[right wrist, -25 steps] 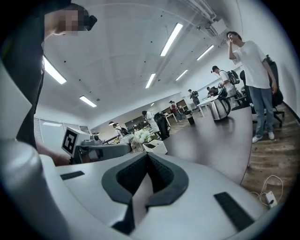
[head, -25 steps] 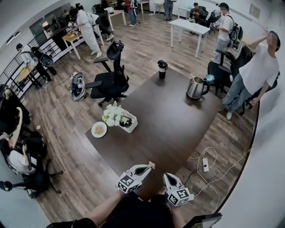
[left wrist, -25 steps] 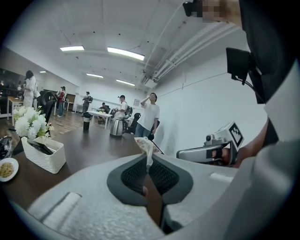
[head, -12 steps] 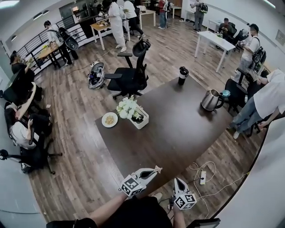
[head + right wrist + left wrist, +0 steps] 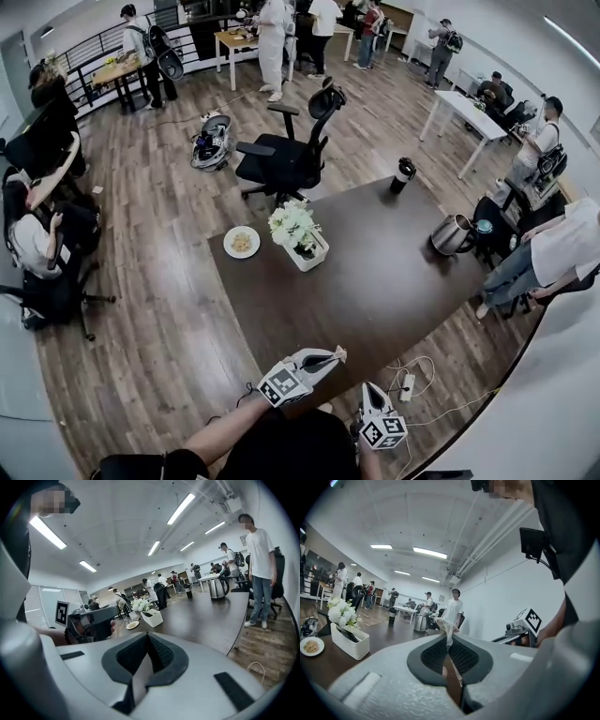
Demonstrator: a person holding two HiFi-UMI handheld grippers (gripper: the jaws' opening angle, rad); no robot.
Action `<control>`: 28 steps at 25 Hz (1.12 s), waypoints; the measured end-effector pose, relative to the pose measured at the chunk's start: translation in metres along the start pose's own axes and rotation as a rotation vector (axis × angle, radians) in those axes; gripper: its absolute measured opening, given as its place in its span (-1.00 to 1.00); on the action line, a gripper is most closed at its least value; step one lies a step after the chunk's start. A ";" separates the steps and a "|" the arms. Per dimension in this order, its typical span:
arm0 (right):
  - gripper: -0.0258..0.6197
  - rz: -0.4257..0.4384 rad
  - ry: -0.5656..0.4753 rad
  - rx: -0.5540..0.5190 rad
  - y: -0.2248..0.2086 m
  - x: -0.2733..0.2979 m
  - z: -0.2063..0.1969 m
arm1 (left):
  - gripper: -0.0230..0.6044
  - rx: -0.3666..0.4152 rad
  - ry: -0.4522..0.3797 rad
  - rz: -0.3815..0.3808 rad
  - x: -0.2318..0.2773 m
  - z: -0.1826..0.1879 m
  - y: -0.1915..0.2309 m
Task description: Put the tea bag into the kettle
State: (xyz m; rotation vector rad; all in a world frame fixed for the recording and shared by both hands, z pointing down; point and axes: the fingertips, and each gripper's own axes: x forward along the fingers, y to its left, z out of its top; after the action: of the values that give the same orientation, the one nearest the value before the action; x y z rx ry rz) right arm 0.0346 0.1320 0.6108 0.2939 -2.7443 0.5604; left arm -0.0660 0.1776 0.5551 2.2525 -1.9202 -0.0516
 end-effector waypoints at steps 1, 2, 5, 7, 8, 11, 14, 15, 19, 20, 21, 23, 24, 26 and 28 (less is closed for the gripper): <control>-0.90 0.012 0.002 -0.003 0.001 0.002 0.000 | -0.90 0.001 0.001 0.004 0.001 0.000 0.000; -0.90 0.027 0.004 -0.007 0.001 0.004 -0.001 | -0.90 0.004 0.003 0.011 0.002 -0.001 0.000; -0.90 0.076 0.002 -0.014 -0.006 0.016 0.001 | -0.90 0.012 0.014 0.044 0.008 -0.003 0.003; -0.90 0.106 -0.007 -0.012 -0.018 0.022 0.008 | -0.90 0.013 0.028 0.066 0.020 -0.004 0.004; -0.90 0.122 -0.008 -0.014 -0.026 0.024 0.011 | -0.90 0.015 0.039 0.077 0.028 -0.006 0.003; -0.90 0.163 -0.002 -0.018 -0.058 0.021 0.022 | -0.90 0.013 0.073 0.116 0.059 -0.011 -0.002; -0.90 0.177 -0.002 0.000 -0.103 0.007 0.029 | -0.90 0.028 0.098 0.152 0.096 -0.010 -0.013; -0.90 0.178 0.002 0.009 -0.120 0.004 0.029 | -0.90 0.033 0.103 0.162 0.109 -0.010 -0.016; -0.90 0.169 0.020 0.067 -0.184 -0.013 0.028 | -0.90 0.025 0.107 0.203 0.157 -0.007 -0.029; -0.90 0.168 0.021 0.078 -0.196 -0.018 0.031 | -0.90 0.021 0.108 0.213 0.168 -0.006 -0.031; -0.90 0.166 0.020 0.086 -0.206 -0.023 0.034 | -0.90 0.018 0.110 0.218 0.179 -0.004 -0.034; -0.90 0.159 0.014 0.100 -0.224 -0.035 0.039 | -0.90 0.017 0.118 0.215 0.199 0.000 -0.040; -0.90 0.156 0.010 0.105 -0.232 -0.041 0.041 | -0.90 0.019 0.122 0.211 0.209 0.001 -0.042; -0.90 0.148 0.001 0.107 -0.249 -0.049 0.044 | -0.90 0.023 0.126 0.204 0.228 0.003 -0.045; -0.90 0.131 -0.019 0.113 -0.268 -0.054 0.050 | -0.90 0.028 0.121 0.195 0.246 0.009 -0.048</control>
State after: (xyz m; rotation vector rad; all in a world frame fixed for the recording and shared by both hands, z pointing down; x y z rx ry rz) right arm 0.1415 -0.1231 0.6402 0.1470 -2.7698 0.7524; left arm 0.0201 -0.0583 0.5612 2.0222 -2.0749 0.1355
